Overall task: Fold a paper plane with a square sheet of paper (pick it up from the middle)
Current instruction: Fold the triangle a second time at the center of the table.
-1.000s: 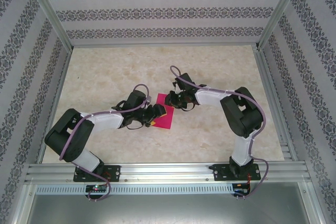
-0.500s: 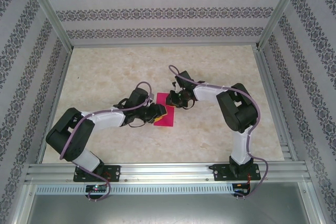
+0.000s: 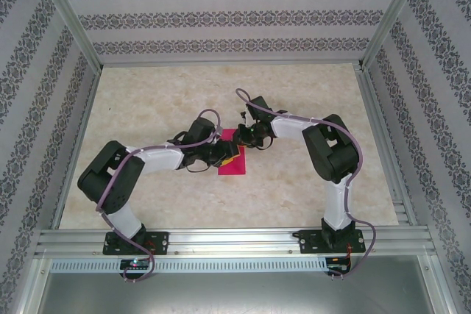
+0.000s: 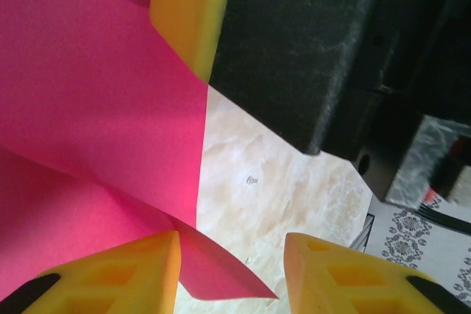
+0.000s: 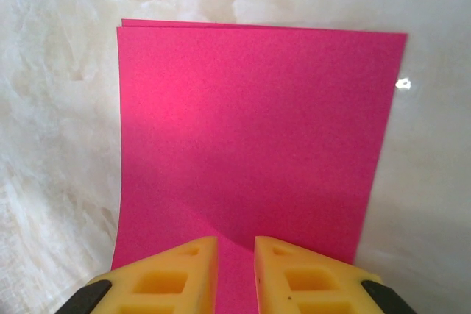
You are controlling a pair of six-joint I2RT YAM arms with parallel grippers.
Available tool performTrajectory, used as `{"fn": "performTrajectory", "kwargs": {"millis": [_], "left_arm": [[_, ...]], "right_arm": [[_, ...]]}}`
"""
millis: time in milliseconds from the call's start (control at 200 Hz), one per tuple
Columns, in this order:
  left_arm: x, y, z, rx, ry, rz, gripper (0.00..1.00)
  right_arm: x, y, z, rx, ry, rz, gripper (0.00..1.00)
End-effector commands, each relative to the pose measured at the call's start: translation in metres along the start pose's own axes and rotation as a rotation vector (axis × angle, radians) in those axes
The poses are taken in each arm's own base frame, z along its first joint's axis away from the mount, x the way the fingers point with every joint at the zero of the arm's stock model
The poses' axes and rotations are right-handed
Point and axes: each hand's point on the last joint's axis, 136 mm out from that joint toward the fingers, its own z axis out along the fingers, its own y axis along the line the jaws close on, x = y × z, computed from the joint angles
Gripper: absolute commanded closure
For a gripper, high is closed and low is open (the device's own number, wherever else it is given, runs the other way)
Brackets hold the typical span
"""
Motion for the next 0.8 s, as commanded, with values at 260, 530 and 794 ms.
{"fn": "performTrajectory", "kwargs": {"millis": [260, 530, 794], "left_arm": [[-0.012, -0.011, 0.011, 0.049, -0.023, 0.036, 0.45], [-0.016, -0.009, 0.015, 0.048, -0.024, 0.024, 0.36], [-0.017, -0.015, 0.015, 0.076, -0.021, 0.016, 0.33]], "right_arm": [[-0.006, 0.009, -0.017, -0.123, -0.009, 0.070, 0.75], [-0.012, 0.015, -0.035, -0.177, -0.037, 0.094, 0.69], [-0.009, 0.008, -0.041, -0.169, -0.045, 0.109, 0.67]]}}
